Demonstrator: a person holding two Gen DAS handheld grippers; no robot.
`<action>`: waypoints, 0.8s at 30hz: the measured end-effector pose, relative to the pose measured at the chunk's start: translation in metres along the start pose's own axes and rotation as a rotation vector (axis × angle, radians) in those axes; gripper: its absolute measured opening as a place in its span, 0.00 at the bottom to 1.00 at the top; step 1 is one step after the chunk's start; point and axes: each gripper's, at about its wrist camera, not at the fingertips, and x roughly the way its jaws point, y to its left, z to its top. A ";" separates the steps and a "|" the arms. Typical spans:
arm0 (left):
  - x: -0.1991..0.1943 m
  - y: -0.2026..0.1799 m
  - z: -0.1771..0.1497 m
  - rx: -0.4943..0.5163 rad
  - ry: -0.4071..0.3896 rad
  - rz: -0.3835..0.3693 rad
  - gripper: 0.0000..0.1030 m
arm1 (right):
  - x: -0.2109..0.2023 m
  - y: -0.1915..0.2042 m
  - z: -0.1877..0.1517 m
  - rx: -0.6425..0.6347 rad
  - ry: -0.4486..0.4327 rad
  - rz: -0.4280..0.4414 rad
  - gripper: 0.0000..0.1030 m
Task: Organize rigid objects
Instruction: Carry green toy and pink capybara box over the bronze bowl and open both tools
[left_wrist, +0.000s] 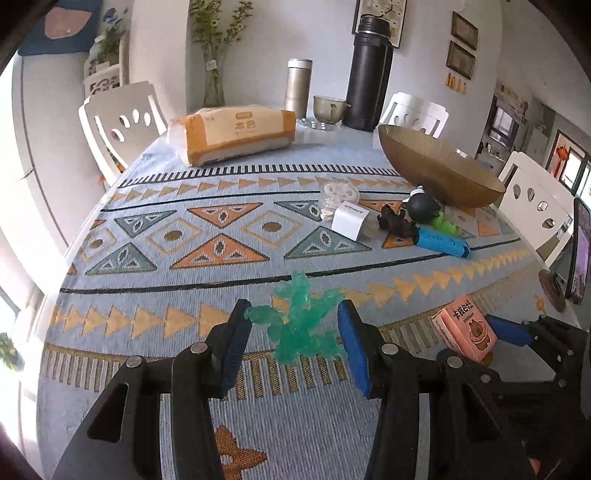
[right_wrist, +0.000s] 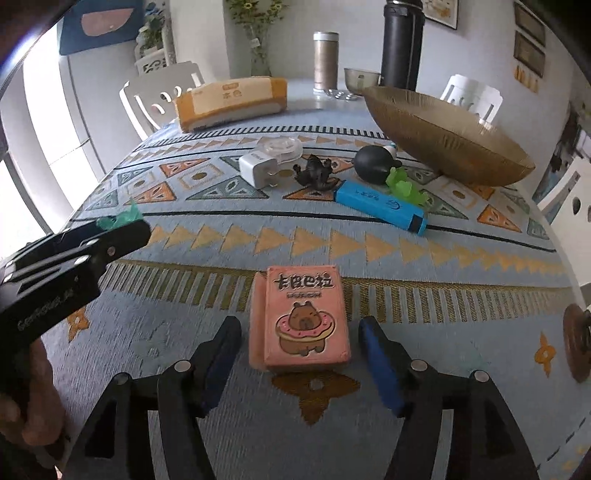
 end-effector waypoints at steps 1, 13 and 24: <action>0.000 -0.001 0.000 0.003 -0.001 0.001 0.44 | 0.001 -0.001 0.003 0.003 0.001 -0.001 0.63; -0.005 -0.002 -0.001 0.006 -0.015 0.010 0.44 | -0.009 -0.007 0.010 0.011 -0.061 0.057 0.39; -0.050 -0.031 0.054 0.043 -0.138 -0.068 0.44 | -0.085 -0.060 0.049 0.098 -0.249 0.036 0.39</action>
